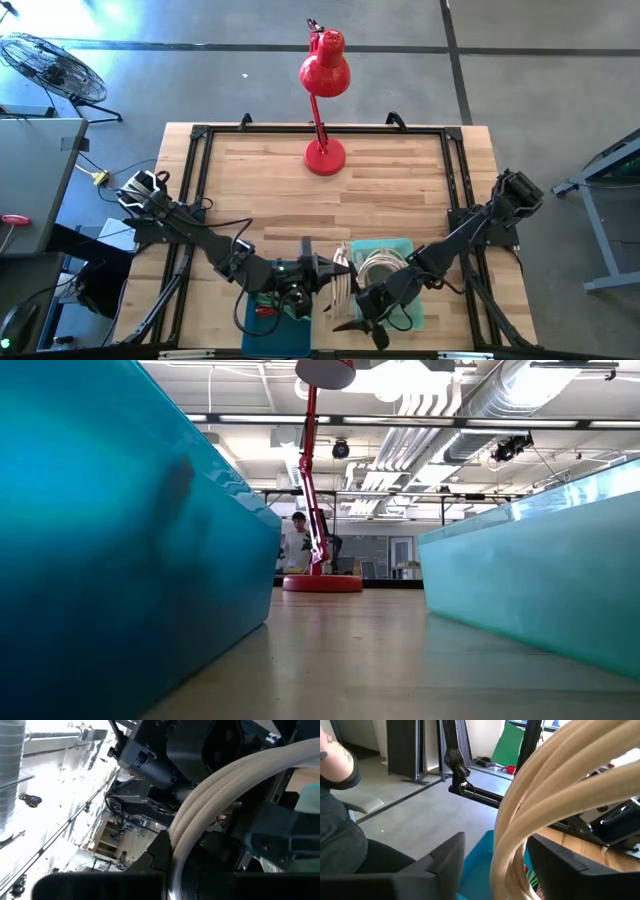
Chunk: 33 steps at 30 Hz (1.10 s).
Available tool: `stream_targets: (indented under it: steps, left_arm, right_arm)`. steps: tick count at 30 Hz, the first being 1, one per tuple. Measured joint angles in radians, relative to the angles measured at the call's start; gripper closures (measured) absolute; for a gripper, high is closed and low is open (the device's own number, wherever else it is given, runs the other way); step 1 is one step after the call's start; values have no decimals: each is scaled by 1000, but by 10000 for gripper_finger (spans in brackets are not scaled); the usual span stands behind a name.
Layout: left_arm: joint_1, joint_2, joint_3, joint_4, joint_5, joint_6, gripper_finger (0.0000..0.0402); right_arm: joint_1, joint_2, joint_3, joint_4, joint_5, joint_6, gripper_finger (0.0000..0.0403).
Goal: Pick & Place USB Port
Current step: Put the white USB cable into the green bin
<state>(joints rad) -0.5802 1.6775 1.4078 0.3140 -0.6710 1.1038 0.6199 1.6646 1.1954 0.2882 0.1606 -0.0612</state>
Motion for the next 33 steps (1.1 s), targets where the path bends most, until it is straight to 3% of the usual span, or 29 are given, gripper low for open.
stream_targets:
  steps: [3,7,9,15,21,33]
  left_arm:
    - [-1,0,0,0,-1,0,393]
    - [-3,0,0,-4,-26,0,393]
    - [-3,0,0,-4,-32,-5,393]
    - [-4,1,0,-7,-89,20,377]
    - [-19,3,0,-19,-265,80,350]
    - [-23,1,0,-168,-337,126,346]
  right_arm:
    - [0,0,0,0,-13,-8,255]
    - [-1,0,0,-12,-11,-26,363]
    - [4,-1,0,-15,-7,-66,386]
    - [28,-2,1,-37,91,-77,393]
    - [61,-3,2,-88,233,-77,393]
    - [118,-2,0,-233,499,-67,393]
